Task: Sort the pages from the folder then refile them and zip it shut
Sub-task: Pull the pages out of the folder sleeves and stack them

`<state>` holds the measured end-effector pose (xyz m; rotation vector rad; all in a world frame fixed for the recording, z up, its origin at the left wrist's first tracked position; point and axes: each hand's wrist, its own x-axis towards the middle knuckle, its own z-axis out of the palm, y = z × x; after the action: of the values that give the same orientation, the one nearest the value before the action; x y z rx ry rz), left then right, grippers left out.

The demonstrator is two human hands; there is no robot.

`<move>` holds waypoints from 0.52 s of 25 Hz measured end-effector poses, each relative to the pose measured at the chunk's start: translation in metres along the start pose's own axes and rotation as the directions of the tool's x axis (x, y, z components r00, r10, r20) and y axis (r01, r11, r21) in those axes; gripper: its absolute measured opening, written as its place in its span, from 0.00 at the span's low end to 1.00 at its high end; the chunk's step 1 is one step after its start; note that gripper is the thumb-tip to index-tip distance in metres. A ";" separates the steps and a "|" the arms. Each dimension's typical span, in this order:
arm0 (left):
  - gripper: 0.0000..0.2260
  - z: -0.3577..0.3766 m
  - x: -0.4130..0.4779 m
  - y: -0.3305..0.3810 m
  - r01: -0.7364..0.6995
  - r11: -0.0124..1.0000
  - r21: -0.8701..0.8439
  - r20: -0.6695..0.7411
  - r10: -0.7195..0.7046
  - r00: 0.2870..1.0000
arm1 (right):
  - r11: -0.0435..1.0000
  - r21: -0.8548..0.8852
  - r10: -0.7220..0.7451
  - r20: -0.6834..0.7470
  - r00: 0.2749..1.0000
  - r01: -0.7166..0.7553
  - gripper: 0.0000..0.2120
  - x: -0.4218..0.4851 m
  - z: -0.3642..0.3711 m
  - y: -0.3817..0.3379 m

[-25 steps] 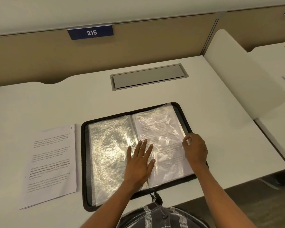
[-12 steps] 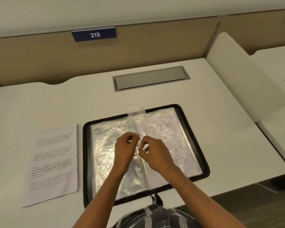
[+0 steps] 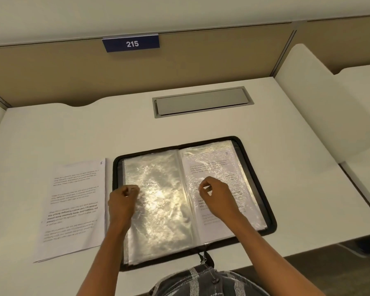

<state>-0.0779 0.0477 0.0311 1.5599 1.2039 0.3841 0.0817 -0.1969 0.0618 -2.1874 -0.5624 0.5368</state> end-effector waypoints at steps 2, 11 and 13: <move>0.03 -0.008 0.006 -0.005 -0.024 0.993 0.114 -0.020 0.026 0.999 | 0.999 -0.042 0.028 -0.048 0.998 -0.030 0.04 0.002 -0.004 0.019; 0.09 -0.009 0.005 -0.007 -0.080 0.941 0.330 -0.076 0.111 0.991 | 0.918 -0.343 0.126 -0.227 0.966 -0.200 0.19 0.001 -0.017 0.081; 0.11 -0.006 0.004 -0.008 -0.082 0.942 0.326 -0.087 0.117 0.989 | 0.887 -0.407 0.127 -0.237 0.963 -0.217 0.21 -0.001 -0.019 0.086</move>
<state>-0.0848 0.0531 0.0249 1.9074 1.3210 0.3514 0.1101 -0.2587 0.0059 -2.6966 -0.4015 0.2875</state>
